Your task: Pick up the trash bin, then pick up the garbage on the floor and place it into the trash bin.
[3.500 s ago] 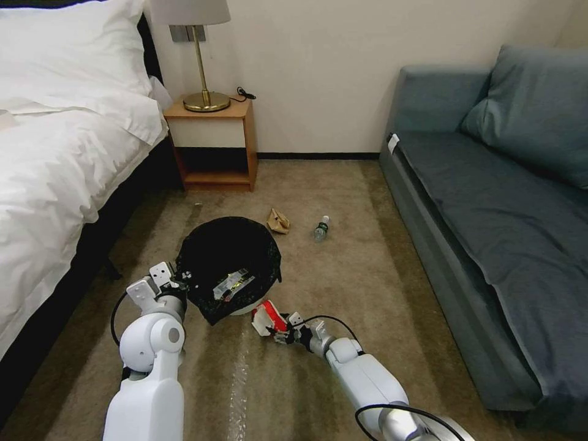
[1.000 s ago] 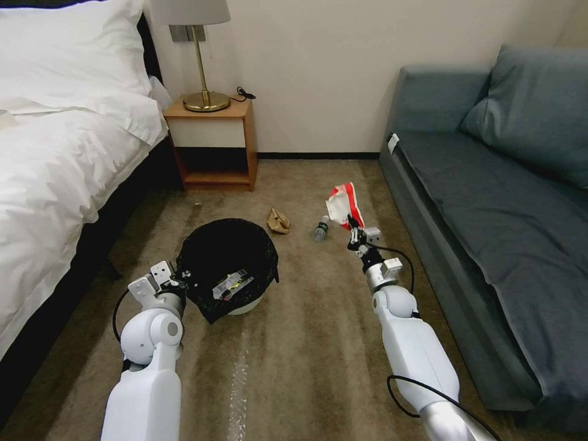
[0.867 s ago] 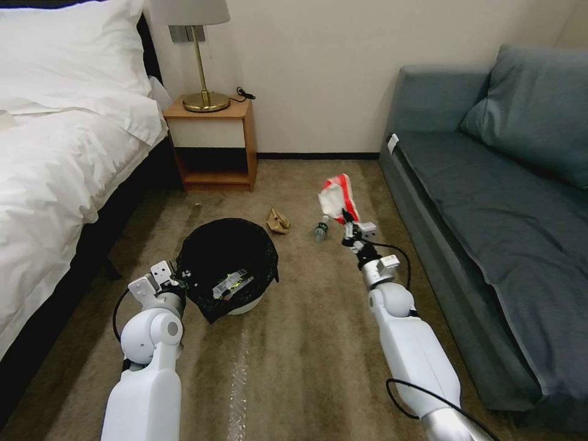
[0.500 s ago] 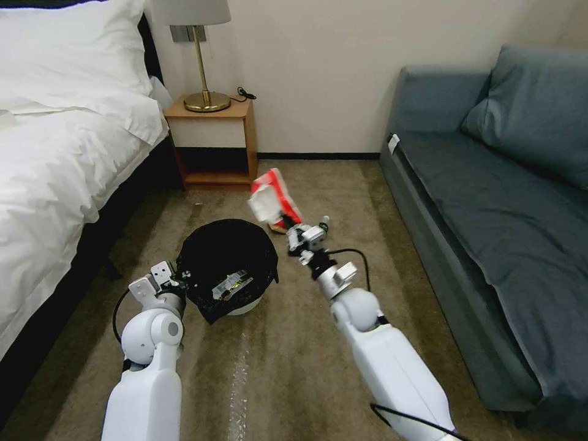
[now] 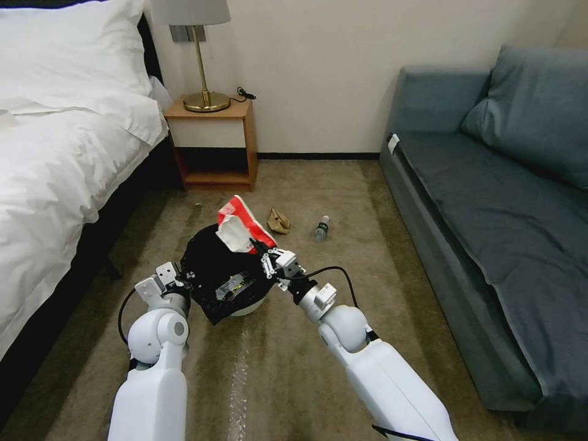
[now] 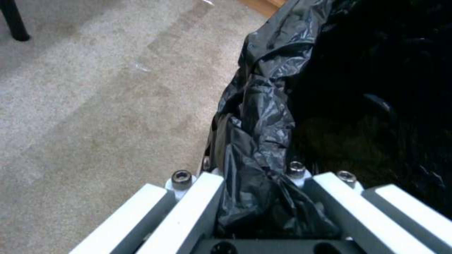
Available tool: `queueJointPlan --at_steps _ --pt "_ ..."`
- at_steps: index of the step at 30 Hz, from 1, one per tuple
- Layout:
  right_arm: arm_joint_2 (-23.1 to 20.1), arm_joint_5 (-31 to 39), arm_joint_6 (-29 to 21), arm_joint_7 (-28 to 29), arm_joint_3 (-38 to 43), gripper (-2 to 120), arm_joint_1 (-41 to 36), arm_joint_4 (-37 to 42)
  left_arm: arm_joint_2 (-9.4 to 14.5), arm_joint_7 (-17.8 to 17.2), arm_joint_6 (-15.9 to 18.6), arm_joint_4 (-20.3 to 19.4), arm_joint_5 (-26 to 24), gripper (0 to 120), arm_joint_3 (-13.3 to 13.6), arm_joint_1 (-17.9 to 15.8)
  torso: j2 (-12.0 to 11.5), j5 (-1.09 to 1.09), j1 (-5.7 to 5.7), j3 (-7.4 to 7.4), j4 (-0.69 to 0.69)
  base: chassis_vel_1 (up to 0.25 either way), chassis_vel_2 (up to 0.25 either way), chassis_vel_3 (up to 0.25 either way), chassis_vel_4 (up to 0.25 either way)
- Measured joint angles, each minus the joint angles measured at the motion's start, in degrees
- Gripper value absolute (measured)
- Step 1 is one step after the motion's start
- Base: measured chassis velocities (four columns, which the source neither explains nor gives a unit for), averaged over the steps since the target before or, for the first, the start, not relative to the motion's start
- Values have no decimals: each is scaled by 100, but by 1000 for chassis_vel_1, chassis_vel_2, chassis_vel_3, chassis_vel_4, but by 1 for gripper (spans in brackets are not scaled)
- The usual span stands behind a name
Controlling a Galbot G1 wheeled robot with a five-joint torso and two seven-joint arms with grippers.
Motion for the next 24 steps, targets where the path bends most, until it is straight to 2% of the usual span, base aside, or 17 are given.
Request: queueJointPlan --at_steps 19,22,23,24 --pt "231 -286 163 -41 -218 0 0 -295 -55 47 -47 -19 82 3 -38 60 0 0 0 0 0 0 0 0 0" --pt "239 -331 187 -41 -213 3 -3 -321 -66 43 -47 -33 83 3 -35 60 0 0 0 0 0 0 0 0 0" --pt "239 -345 192 -41 -208 10 -3 -328 -72 40 -47 -43 84 3 -29 60 -1 0 0 0 0 0 0 0 0" --pt "239 -345 192 -41 -208 10 -3 -328 -72 40 -47 -43 84 3 -29 60 -1 0 0 0 0 0 0 0 0"
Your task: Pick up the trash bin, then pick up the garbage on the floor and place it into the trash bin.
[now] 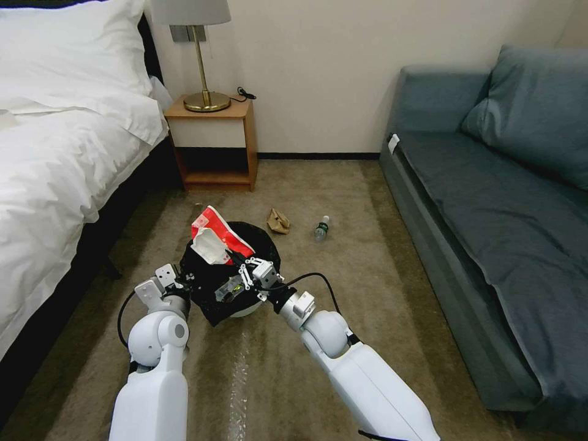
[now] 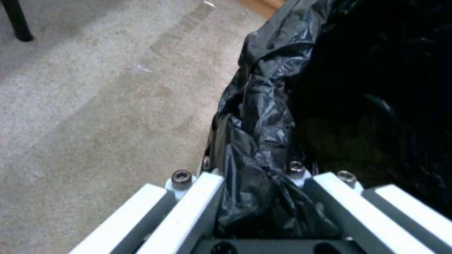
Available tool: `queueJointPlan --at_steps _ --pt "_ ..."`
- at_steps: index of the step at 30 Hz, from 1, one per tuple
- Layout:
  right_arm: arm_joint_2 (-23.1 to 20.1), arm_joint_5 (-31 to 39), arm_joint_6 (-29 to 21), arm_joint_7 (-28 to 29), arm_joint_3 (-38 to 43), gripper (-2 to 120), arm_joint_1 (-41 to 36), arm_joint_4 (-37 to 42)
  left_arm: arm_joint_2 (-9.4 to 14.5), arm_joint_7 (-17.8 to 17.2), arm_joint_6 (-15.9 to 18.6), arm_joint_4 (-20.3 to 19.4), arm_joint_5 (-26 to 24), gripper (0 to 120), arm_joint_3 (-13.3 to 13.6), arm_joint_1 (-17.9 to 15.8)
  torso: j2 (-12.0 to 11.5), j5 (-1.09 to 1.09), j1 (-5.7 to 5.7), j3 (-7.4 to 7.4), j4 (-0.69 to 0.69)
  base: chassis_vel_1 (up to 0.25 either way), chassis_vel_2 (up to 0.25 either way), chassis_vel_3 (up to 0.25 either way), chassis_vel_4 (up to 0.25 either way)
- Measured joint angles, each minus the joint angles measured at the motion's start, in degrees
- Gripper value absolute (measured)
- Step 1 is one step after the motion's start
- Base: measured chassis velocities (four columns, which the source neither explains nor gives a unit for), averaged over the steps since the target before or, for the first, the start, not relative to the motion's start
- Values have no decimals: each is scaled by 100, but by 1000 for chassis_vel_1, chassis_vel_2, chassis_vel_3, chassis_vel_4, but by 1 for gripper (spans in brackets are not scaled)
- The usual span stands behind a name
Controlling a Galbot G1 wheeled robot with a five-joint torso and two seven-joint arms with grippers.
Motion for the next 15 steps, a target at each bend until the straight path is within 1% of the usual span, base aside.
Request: queueJointPlan --at_steps 1,2,3,4,5,6,7,9,10,12,13,14,15 --pt "0 -10 2 -1 9 17 2 -1 -11 -2 3 -6 3 3 11 0 0 0 0 0 0 0 0 0 0" --pt "0 -10 2 -1 9 17 2 -1 -11 -2 3 -6 3 3 11 0 0 0 0 0 0 0 0 0 0" --pt "-4 -20 3 -6 24 24 7 -2 -17 -3 8 -9 10 3 25 0 0 0 0 0 0 0 0 0 0" --pt "-10 -21 3 -8 30 29 9 -1 -18 -5 12 -11 16 3 34 0 -1 0 0 0 0 0 0 0 0" --pt "-10 -21 3 -8 30 29 9 -1 -18 -5 12 -11 16 3 34 0 -1 0 0 0 0 0 0 0 0" --pt "-20 -22 3 -19 40 36 9 3 -18 -6 16 -12 18 3 39 -1 0 0 0 0 0 0 0 0 0" --pt "-20 -22 3 -19 40 36 9 3 -18 -6 16 -12 18 3 39 -1 0 0 0 0 0 0 0 0 0" --pt "-30 -22 3 -33 60 48 10 4 -12 -7 18 -12 19 3 40 -8 0 0 0 0 0 0 0 0 0" --pt "-30 -22 3 -33 60 48 10 4 -12 -7 18 -12 19 3 40 -8 0 0 0 0 0 0 0 0 0" --pt "-28 -18 3 -35 70 60 14 6 2 -8 21 -12 18 3 31 -9 -1 0 0 0 0 0 0 0 0" --pt "-28 -18 3 -35 70 60 14 6 2 -8 21 -12 18 3 31 -9 -1 0 0 0 0 0 0 0 0" --pt "-21 -13 3 -31 77 67 25 18 10 -9 22 -12 15 3 25 -8 -1 0 0 0 0 0 0 0 0" --pt "-8 -13 3 2 95 70 45 32 17 -9 23 -13 11 3 21 -8 0 0 0 0 0 0 0 0 0"
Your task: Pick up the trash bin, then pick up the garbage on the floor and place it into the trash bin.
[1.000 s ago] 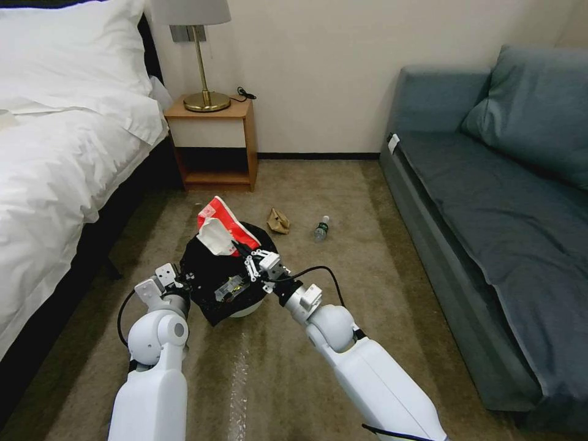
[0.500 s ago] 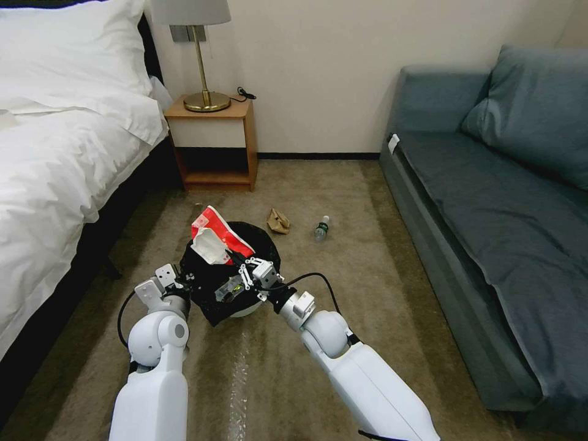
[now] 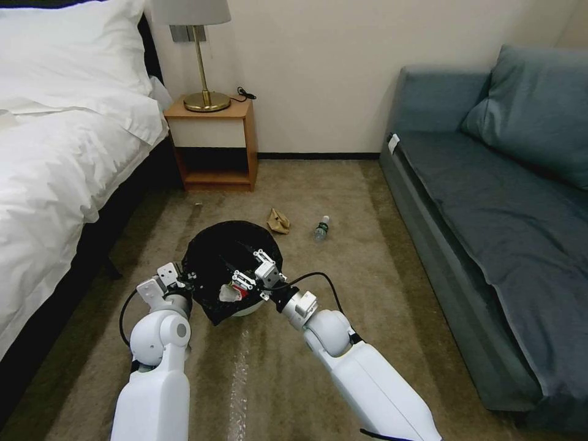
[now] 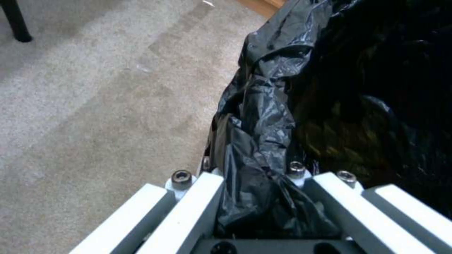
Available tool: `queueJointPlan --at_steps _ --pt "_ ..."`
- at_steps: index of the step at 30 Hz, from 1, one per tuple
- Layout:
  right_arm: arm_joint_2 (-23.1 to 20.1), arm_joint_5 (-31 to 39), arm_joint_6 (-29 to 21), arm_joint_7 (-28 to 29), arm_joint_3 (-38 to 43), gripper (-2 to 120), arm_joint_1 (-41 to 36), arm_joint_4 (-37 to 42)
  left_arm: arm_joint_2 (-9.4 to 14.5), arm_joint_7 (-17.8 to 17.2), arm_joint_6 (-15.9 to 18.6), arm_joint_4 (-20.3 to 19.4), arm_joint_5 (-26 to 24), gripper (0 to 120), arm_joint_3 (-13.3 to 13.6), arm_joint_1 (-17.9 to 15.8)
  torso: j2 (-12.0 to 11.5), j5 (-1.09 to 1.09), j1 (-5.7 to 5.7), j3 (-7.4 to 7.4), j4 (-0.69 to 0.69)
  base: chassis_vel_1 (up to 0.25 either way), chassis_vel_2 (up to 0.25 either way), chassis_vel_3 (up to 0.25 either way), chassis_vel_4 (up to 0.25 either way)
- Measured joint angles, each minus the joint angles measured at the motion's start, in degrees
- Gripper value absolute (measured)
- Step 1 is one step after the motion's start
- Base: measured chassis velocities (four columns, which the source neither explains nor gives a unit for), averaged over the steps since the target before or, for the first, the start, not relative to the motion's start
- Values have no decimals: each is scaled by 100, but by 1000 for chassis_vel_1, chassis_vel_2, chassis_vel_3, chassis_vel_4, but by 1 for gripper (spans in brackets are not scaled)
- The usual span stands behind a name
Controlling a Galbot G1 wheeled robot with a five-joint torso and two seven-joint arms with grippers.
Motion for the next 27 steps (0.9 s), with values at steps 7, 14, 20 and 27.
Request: queueJointPlan --at_steps 7,14,20,27 --pt "109 -28 -77 527 351 93 264 133 29 0 4 -19 -28 3 -54 19 0 0 0 0 0 0 0 0 0" --pt "91 442 -438 1757 1037 100 200 169 55 52 -5 -20 -46 3 -138 31 0 0 0 0 0 0 0 0 0" --pt "79 631 -292 1919 1725 100 -138 -183 80 80 -16 -42 -90 3 -186 45 0 1 0 0 -1 0 0 0 0" --pt "73 478 -73 1664 2149 100 -502 -365 123 84 -19 -75 -103 3 -204 43 0 0 0 0 -1 0 0 0 0"
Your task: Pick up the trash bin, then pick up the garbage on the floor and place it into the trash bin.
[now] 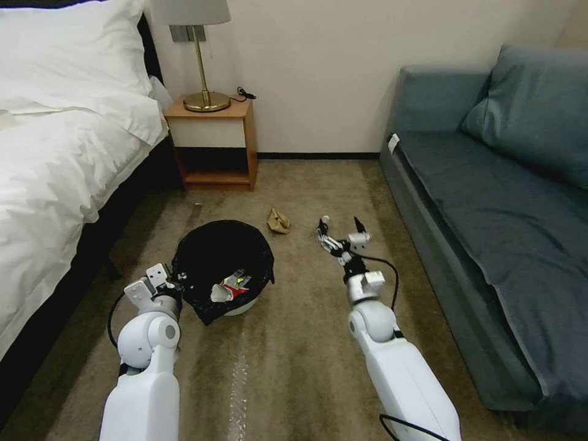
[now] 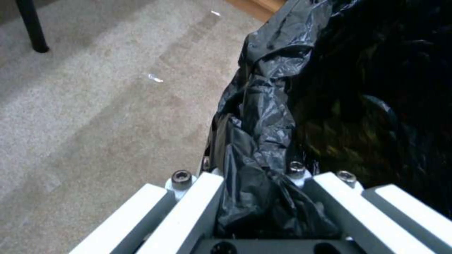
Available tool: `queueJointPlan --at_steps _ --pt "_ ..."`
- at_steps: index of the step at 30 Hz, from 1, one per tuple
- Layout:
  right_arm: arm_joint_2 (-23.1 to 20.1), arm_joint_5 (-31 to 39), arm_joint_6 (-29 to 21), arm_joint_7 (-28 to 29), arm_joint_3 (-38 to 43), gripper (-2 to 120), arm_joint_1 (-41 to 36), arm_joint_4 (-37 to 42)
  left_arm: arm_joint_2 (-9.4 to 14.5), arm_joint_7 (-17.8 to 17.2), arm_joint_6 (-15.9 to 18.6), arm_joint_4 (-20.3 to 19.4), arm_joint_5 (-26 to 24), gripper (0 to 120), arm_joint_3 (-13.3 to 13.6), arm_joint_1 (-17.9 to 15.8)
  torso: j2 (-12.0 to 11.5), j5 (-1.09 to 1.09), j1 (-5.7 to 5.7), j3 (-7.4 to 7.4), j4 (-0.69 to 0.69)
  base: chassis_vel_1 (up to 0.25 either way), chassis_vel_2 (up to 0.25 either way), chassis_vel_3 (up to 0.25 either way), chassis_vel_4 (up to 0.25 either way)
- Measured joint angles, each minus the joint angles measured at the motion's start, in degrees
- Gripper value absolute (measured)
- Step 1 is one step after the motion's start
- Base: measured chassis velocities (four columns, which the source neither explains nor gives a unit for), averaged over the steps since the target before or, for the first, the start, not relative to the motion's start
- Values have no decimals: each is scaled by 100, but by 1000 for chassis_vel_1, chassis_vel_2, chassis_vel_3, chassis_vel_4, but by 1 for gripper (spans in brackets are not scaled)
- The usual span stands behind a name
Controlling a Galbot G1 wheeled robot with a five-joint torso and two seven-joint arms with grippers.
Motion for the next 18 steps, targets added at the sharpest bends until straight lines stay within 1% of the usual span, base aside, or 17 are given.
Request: queueJointPlan --at_steps 18 --pt "32 -118 80 -250 234 100 -103 46 -5 2 1 -59 8 3 31 6 0 0 0 0 1 0 0 0 0"
